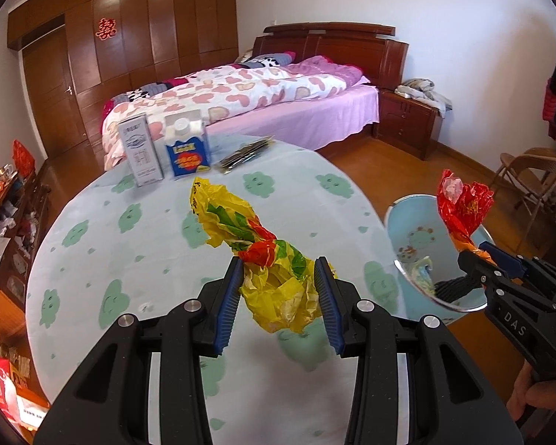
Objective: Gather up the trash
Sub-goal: 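Carry the red wrapper and yellow bag over the blue bucket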
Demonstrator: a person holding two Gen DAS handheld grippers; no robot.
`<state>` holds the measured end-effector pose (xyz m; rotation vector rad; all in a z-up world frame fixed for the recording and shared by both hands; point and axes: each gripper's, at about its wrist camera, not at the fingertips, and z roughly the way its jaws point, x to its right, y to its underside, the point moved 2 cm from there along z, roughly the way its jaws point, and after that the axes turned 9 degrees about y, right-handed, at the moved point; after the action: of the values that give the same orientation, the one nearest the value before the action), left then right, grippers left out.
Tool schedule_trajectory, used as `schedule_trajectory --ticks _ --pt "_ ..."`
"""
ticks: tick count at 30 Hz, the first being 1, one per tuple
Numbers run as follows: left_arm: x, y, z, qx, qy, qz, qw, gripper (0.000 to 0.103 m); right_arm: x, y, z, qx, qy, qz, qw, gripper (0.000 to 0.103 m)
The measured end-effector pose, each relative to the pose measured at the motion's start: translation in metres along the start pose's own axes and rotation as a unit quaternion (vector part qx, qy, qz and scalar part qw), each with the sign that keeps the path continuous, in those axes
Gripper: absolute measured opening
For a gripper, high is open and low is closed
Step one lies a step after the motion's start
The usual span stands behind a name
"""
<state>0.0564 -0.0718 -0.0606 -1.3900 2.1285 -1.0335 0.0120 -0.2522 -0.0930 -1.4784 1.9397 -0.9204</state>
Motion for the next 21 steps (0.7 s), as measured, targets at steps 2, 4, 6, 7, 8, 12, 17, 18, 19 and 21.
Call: schedule_trajectory --ticks 2,4,6,7,8,12,17,18,19,21 --pt "0.007 -0.002 0.003 0.000 0.005 0.004 1.0000 0.040 0.007 -0.001 0.001 0.003 0.008 0.007 1.000 0.033" --pt "0.014 -0.005 0.006 0.000 0.010 0.011 0.9999 0.040 0.013 -0.002 0.002 0.006 0.014 0.008 1.000 0.033" --pt "0.021 -0.007 0.008 0.001 0.014 0.016 0.9998 0.040 0.019 -0.002 0.002 0.009 0.020 0.013 1.000 0.033" --pt "0.024 -0.008 0.010 0.001 0.017 0.017 0.9997 0.040 0.023 -0.003 0.002 0.009 0.021 0.014 1.000 0.033" --pt "0.027 -0.009 0.011 0.002 0.021 0.019 0.9996 0.040 0.025 -0.003 0.003 0.009 0.023 0.016 1.000 0.033" --pt "0.037 -0.014 0.014 0.004 0.028 0.026 0.9993 0.040 0.040 -0.005 0.004 0.013 0.035 0.028 0.999 0.033" --pt "0.048 -0.020 0.017 0.006 0.037 0.031 0.9988 0.040 0.050 -0.007 0.004 0.017 0.047 0.036 0.998 0.033" --pt "0.050 -0.021 0.019 0.006 0.039 0.032 0.9987 0.040 0.052 -0.007 0.004 0.017 0.050 0.038 0.998 0.033" --pt "0.054 -0.023 0.020 0.006 0.041 0.034 0.9985 0.040 0.055 -0.008 0.004 0.018 0.053 0.041 0.998 0.033" --pt "0.058 -0.026 0.022 0.007 0.045 0.037 0.9983 0.040 0.062 -0.009 0.003 0.018 0.057 0.047 0.997 0.033"
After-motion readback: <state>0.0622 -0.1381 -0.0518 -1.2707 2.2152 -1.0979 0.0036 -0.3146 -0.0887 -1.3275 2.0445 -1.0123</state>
